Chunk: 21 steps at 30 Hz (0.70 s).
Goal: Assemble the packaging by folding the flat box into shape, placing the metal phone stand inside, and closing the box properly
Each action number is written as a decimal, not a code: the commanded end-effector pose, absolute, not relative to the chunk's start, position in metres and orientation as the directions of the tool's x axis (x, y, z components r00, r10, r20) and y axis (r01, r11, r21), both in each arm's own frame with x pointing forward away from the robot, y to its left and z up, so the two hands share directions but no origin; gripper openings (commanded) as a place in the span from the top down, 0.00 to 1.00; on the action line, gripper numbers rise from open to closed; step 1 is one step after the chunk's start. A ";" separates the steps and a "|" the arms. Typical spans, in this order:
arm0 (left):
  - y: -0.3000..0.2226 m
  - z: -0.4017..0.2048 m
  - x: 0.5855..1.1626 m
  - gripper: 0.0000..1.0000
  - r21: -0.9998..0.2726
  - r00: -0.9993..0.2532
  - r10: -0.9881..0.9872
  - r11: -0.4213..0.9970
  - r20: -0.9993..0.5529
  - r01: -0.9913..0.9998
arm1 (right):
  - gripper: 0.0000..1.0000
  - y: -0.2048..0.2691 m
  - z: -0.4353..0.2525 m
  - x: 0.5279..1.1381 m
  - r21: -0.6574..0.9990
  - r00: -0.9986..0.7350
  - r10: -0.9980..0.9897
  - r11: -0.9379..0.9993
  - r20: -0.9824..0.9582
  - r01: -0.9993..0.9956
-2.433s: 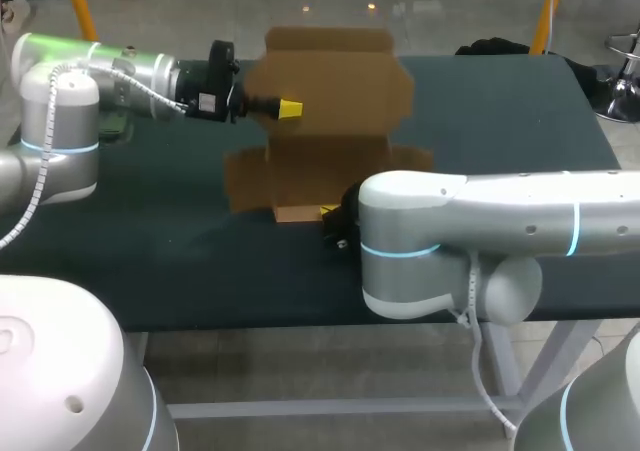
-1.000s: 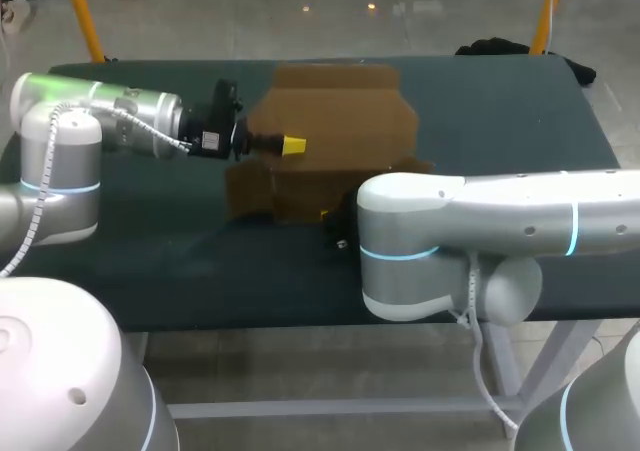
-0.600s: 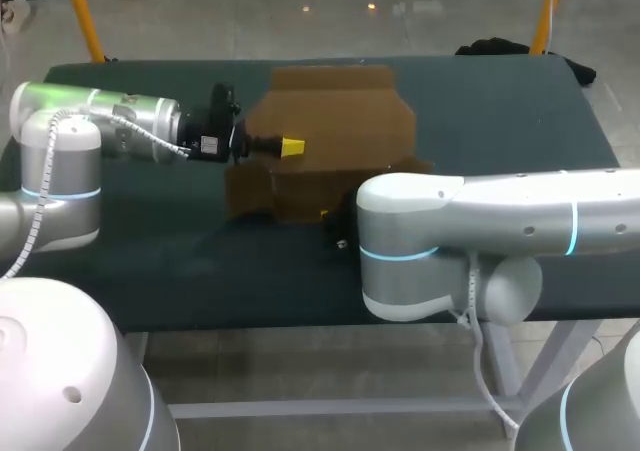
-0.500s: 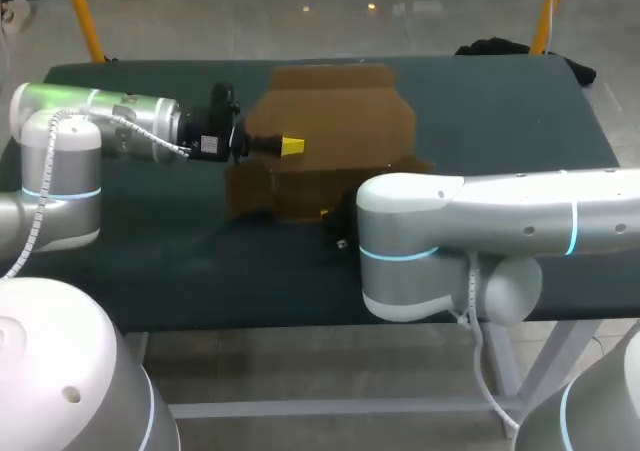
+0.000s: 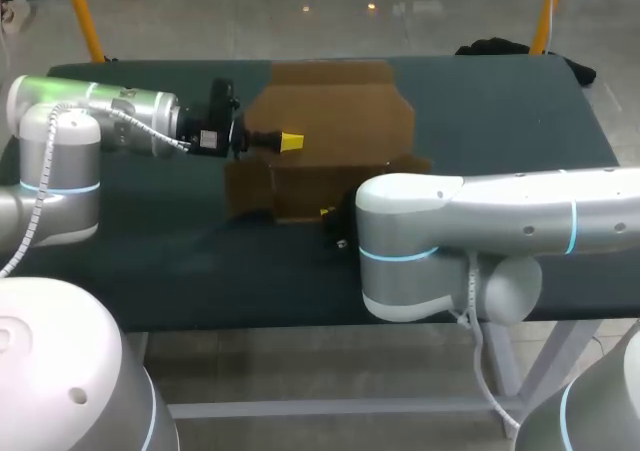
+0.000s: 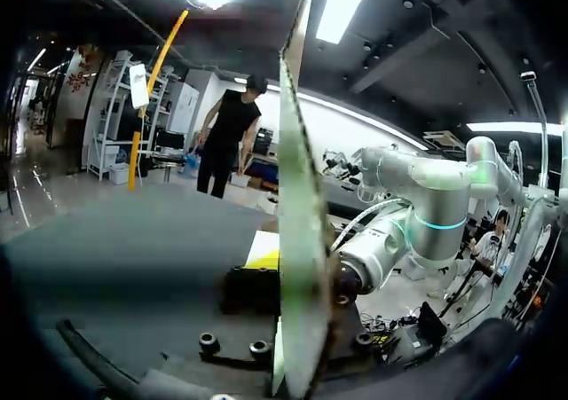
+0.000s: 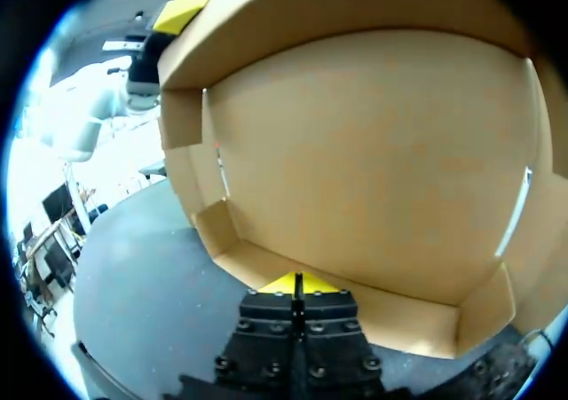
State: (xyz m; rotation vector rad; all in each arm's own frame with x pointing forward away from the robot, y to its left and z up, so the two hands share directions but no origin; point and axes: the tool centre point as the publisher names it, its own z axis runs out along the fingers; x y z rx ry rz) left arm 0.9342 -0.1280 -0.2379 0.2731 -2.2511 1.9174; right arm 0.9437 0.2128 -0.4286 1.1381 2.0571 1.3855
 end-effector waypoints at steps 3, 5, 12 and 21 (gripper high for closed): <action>-0.127 -0.241 0.935 1.00 -0.954 -0.967 -0.028 0.160 0.254 -0.255 | 1.00 0.218 -0.436 0.944 0.904 -0.576 0.811 0.169 0.100 0.394; -0.127 -0.242 0.936 1.00 -0.953 -0.966 -0.028 0.163 0.256 -0.257 | 1.00 0.218 -0.436 0.944 0.904 -0.576 0.811 0.169 0.100 0.394; -0.126 -0.243 0.936 1.00 -0.952 -0.965 -0.029 0.162 0.260 -0.261 | 1.00 0.218 -0.436 0.944 0.904 -0.576 0.811 0.169 0.100 0.394; -0.126 -0.243 0.936 1.00 -0.952 -0.966 -0.032 0.162 0.258 -0.260 | 1.00 0.218 -0.436 0.944 0.904 -0.576 0.811 0.169 0.100 0.394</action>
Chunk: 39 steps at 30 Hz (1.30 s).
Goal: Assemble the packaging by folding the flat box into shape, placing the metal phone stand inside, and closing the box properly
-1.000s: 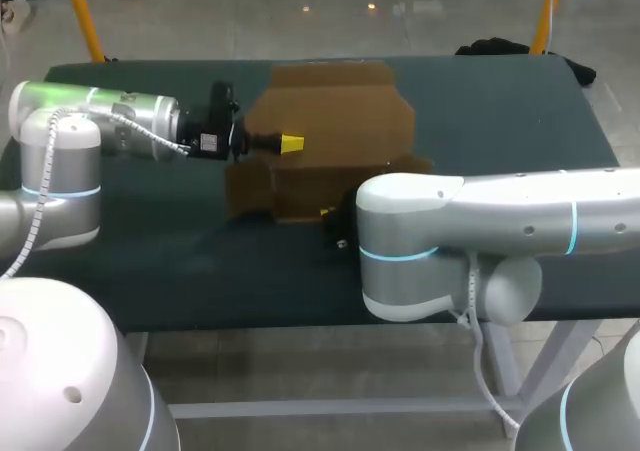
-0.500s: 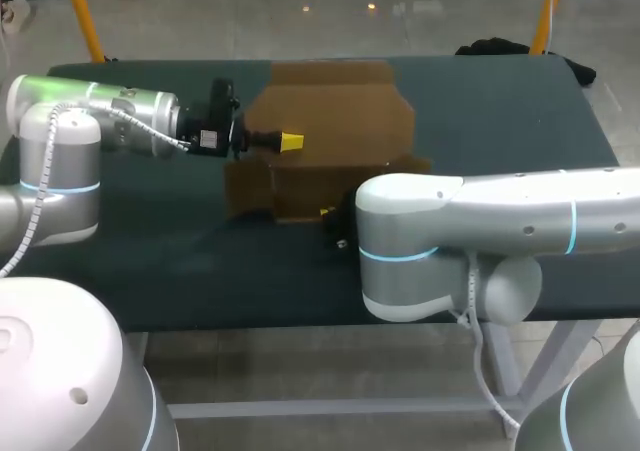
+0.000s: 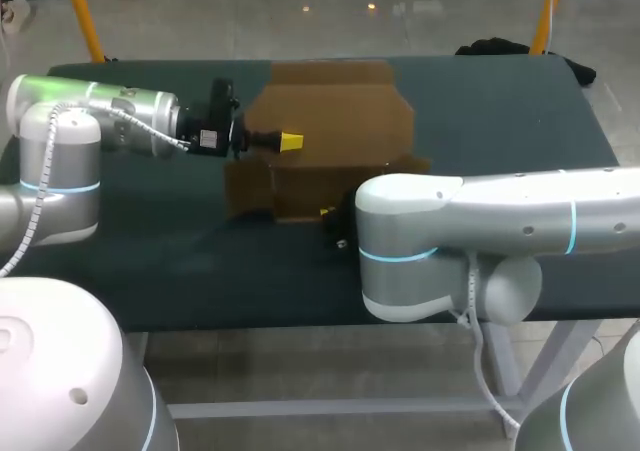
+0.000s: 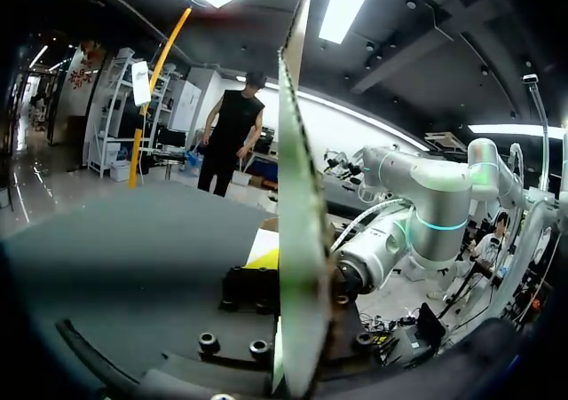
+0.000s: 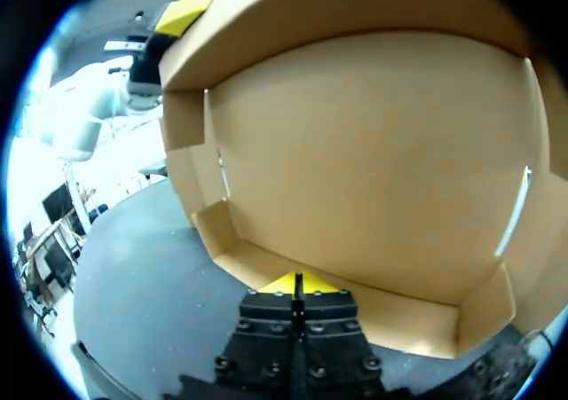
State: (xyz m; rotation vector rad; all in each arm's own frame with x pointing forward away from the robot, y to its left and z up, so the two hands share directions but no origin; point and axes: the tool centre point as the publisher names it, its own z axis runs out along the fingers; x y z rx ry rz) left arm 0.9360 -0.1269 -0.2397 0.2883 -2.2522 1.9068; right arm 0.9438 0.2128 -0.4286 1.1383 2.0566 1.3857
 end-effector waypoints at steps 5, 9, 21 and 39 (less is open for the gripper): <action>-0.126 -0.243 0.936 1.00 -0.952 -0.966 -0.032 0.162 0.258 -0.260 | 1.00 0.218 -0.436 0.944 0.904 -0.576 0.811 0.169 0.100 0.394; -0.126 -0.243 0.936 1.00 -0.952 -0.966 -0.032 0.162 0.258 -0.260 | 1.00 0.217 -0.429 0.936 0.910 -0.587 0.804 0.171 0.093 0.378; -0.126 -0.243 0.936 1.00 -0.952 -0.966 -0.032 0.162 0.258 -0.260 | 1.00 0.195 -0.408 0.906 0.928 -0.634 0.766 0.152 0.106 0.339; -0.126 -0.243 0.936 1.00 -0.952 -0.966 -0.032 0.162 0.258 -0.260 | 1.00 0.137 -0.384 0.856 0.921 -0.740 0.663 0.209 0.114 0.329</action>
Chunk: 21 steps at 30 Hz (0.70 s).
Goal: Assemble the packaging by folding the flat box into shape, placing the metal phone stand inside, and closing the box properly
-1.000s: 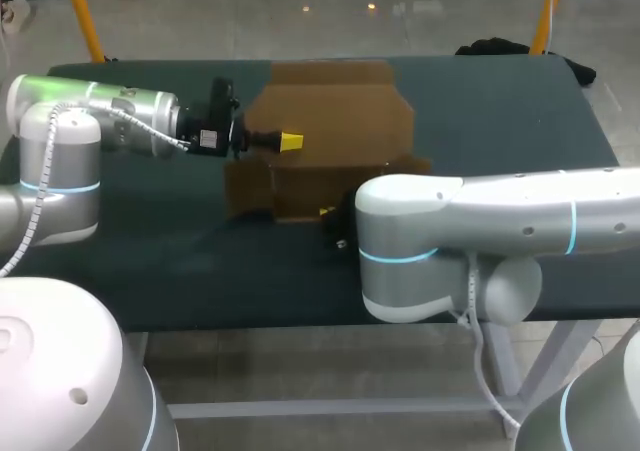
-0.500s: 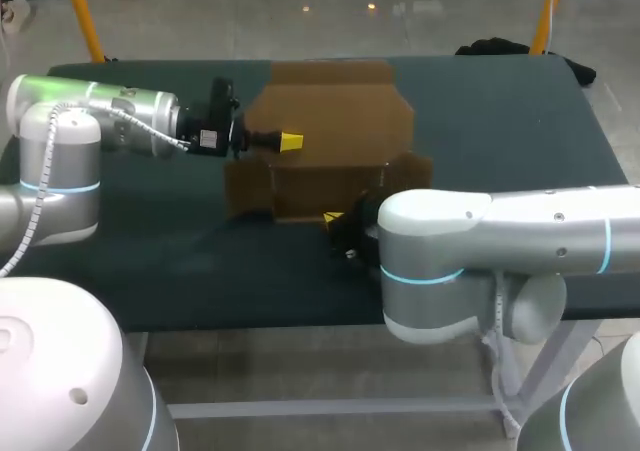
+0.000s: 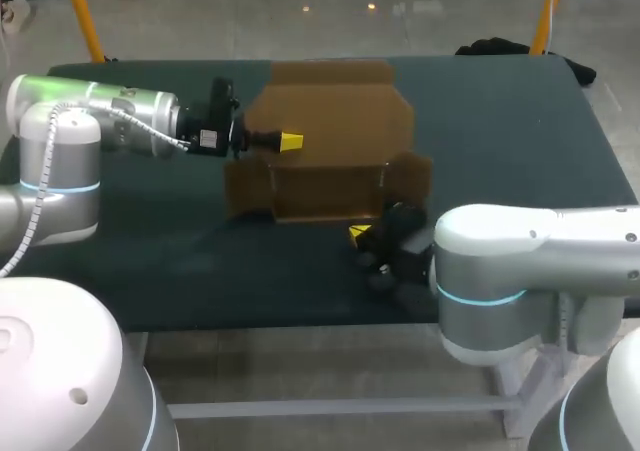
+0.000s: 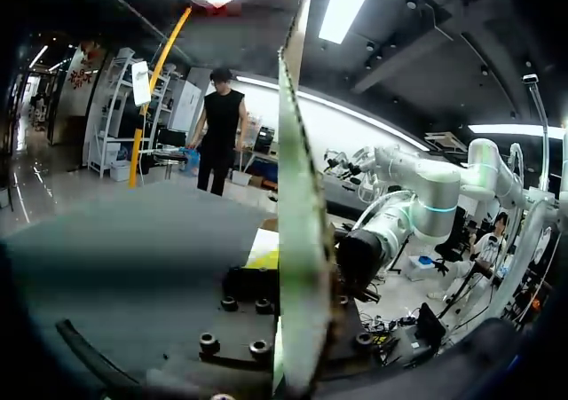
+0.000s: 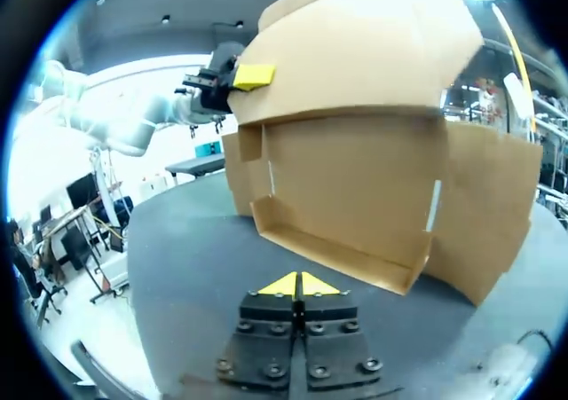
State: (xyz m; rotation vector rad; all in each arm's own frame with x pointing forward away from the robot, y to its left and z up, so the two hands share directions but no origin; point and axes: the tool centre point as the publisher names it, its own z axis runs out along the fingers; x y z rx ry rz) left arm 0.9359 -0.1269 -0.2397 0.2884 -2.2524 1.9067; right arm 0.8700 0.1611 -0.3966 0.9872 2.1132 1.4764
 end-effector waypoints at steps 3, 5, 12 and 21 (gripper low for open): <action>-0.126 -0.243 0.936 1.00 -0.952 -0.966 -0.032 0.162 0.258 -0.260 | 1.00 0.126 -0.383 0.850 0.918 -0.749 0.653 0.221 0.112 0.330; -0.126 -0.243 0.936 1.00 -0.952 -0.966 -0.032 0.162 0.258 -0.260 | 1.00 0.120 -0.384 0.846 0.916 -0.752 0.651 0.231 0.106 0.329; -0.126 -0.243 0.936 1.00 -0.952 -0.966 -0.032 0.162 0.258 -0.260 | 1.00 0.094 -0.385 0.835 0.914 -0.793 0.600 0.258 0.101 0.312; -0.126 -0.243 0.936 1.00 -0.952 -0.966 -0.032 0.162 0.258 -0.260 | 0.82 0.056 -0.385 0.827 0.910 -0.826 0.559 0.297 0.080 0.289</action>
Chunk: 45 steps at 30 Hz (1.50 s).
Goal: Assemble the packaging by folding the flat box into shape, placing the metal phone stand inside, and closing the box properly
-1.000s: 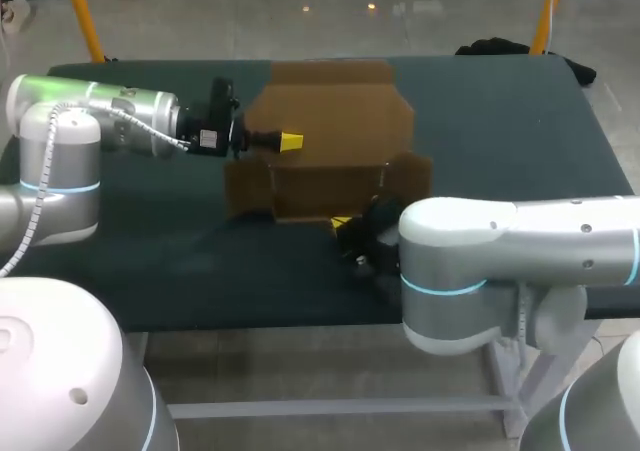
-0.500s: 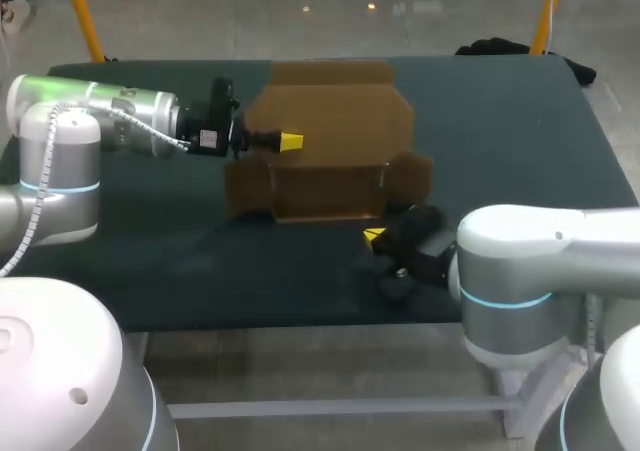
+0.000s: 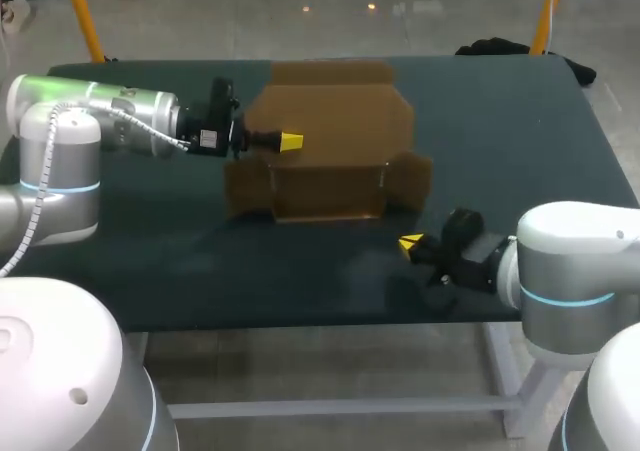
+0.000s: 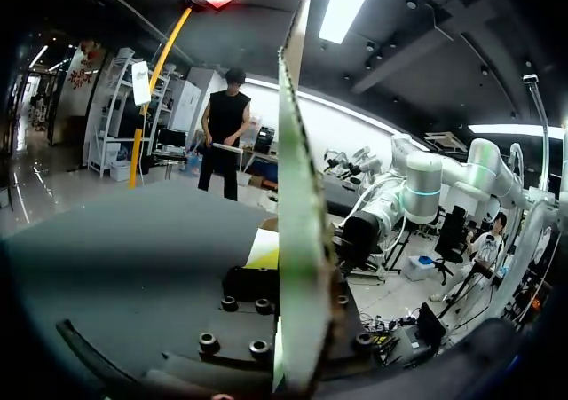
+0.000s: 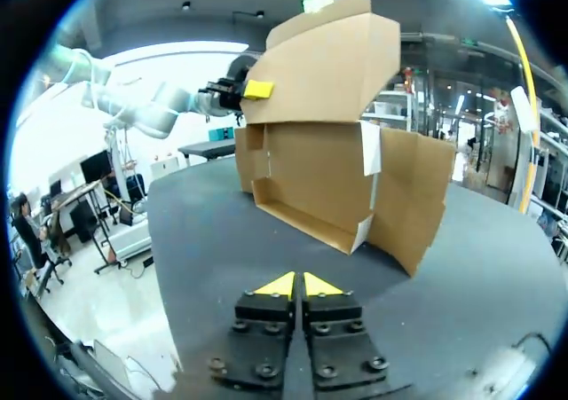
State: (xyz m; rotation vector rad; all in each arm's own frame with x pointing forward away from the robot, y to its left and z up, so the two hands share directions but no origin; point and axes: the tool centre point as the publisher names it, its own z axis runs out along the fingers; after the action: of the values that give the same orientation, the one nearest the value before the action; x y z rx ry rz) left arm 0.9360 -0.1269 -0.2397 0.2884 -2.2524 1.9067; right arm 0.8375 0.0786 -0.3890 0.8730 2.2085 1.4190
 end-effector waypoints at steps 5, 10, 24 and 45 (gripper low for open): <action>-0.126 -0.243 0.936 1.00 -0.952 -0.966 -0.032 0.162 0.258 -0.260 | 0.71 0.041 -0.385 0.827 0.909 -0.833 0.549 0.306 0.075 0.283; -0.126 -0.243 0.936 1.00 -0.952 -0.966 -0.032 0.162 0.258 -0.260 | 0.57 0.030 -0.382 0.827 0.907 -0.841 0.538 0.323 0.060 0.272; -0.126 -0.243 0.936 1.00 -0.952 -0.966 -0.032 0.162 0.258 -0.260 | 0.17 0.000 -0.375 0.857 0.909 -0.839 0.542 0.373 -0.051 0.186; -0.126 -0.243 0.936 1.00 -0.952 -0.966 -0.032 0.162 0.258 -0.260 | 0.11 0.013 -0.373 0.940 0.902 -0.871 0.470 0.423 -0.141 0.082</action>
State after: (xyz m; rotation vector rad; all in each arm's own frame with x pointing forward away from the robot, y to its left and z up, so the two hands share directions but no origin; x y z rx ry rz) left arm 0.9360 -0.1269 -0.2398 0.2885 -2.2525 1.9067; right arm 0.9268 0.0104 -0.3689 0.4783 2.3007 1.4217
